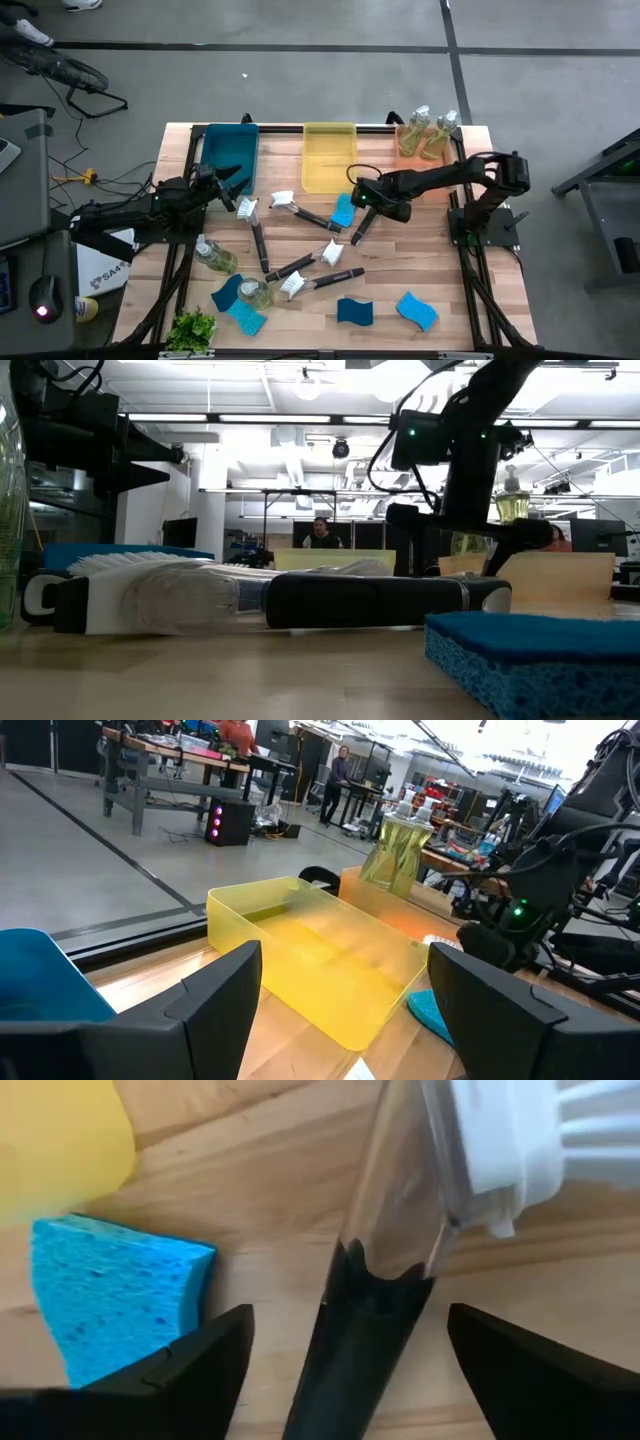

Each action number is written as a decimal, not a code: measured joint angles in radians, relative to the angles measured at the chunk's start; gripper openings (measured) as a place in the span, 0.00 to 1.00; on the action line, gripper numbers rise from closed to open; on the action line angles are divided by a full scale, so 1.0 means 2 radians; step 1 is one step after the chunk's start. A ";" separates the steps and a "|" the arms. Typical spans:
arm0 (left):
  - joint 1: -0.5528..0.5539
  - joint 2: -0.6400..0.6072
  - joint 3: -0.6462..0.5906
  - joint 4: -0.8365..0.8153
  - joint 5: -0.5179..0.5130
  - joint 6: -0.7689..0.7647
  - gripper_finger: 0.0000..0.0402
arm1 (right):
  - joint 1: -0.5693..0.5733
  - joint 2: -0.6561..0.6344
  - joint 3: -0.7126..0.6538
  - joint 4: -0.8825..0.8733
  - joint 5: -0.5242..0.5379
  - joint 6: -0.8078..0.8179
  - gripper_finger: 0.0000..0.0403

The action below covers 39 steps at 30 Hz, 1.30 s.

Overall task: Pick & Place Kitchen Sink Supplies
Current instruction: Put the black dishwashing brush into the yellow bin

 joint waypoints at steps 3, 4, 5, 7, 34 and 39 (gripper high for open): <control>0.000 0.000 0.000 0.000 0.000 0.000 0.70 | 0.001 0.002 0.000 0.000 -0.006 -0.003 0.76; 0.000 0.000 0.000 0.000 0.000 0.000 0.70 | 0.001 0.002 0.000 0.001 -0.007 -0.004 0.74; 0.000 0.000 0.000 0.000 0.000 0.000 0.70 | 0.001 0.002 0.000 0.001 -0.010 -0.006 0.73; 0.000 0.000 0.000 0.000 0.000 0.000 0.70 | 0.001 0.002 0.000 0.001 -0.016 -0.019 0.70; 0.000 0.000 0.000 0.000 0.000 0.000 0.70 | 0.065 0.001 0.000 -0.001 -0.081 -0.115 0.26; 0.000 0.000 0.000 0.000 0.000 0.000 0.70 | 0.068 -0.015 0.000 -0.001 -0.083 -0.146 0.25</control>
